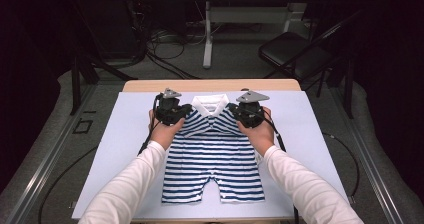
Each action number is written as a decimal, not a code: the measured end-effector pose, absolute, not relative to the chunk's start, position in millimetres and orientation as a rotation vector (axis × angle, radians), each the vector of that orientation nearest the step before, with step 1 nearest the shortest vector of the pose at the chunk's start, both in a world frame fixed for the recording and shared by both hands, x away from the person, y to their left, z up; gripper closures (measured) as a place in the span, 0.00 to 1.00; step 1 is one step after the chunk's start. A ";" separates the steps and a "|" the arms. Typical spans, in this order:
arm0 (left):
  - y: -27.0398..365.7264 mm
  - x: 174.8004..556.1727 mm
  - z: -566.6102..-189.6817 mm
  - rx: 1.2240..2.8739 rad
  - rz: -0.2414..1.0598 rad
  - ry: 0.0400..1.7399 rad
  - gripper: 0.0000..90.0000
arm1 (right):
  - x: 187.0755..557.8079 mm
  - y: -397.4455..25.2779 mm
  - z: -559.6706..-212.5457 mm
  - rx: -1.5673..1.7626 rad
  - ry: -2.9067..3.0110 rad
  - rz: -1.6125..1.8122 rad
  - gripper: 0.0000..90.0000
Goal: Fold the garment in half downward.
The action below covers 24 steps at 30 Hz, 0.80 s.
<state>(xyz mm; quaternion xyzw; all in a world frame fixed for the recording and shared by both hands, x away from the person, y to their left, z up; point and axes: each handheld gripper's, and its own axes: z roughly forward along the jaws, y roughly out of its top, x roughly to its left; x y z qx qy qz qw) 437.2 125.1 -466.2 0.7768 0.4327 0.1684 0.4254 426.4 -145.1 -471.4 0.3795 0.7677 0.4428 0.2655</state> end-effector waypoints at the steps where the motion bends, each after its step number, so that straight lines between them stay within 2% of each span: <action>1: 125.5 436.1 -466.1 1.946 0.418 1.078 0.97 | 424.7 -145.6 -471.4 1.025 2.074 1.200 0.98; 24: 130.6 400.3 -488.3 1.960 0.355 1.043 0.97 | 385.1 -148.5 -492.7 1.025 2.114 1.253 0.98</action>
